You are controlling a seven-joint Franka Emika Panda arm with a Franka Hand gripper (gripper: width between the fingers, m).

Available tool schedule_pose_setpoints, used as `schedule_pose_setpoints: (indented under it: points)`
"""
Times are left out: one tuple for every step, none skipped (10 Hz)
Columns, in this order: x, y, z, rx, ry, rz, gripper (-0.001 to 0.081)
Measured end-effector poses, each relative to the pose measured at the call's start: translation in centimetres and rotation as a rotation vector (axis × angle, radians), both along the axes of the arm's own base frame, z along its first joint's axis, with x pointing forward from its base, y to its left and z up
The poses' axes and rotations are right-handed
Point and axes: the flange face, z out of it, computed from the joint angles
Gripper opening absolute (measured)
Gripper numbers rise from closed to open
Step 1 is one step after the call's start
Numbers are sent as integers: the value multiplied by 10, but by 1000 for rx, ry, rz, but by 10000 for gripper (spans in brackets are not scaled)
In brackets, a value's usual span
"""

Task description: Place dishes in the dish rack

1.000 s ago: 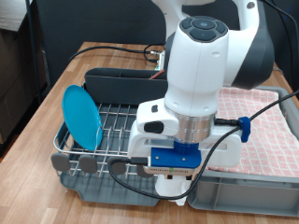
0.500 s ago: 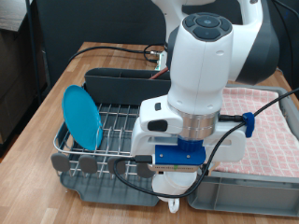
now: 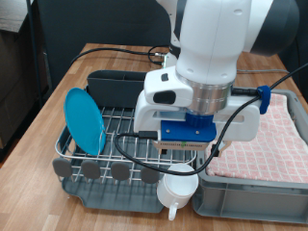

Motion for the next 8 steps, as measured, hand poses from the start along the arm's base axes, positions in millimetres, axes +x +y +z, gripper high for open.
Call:
schedule_pose_setpoints:
  points:
    - [-1,1,17,-22,-23,2,803]
    - [-2,2,33,-40,-43,-1,803]
    - [-4,3,50,-61,-62,-10,803]
    - [-6,4,65,-83,-86,-11,803]
    - [-10,5,69,-96,-96,-13,803]
    - [-10,5,68,-92,-92,-15,803]
    - [-10,5,67,-92,-91,-15,803]
    - [-11,4,67,-93,-88,-23,803]
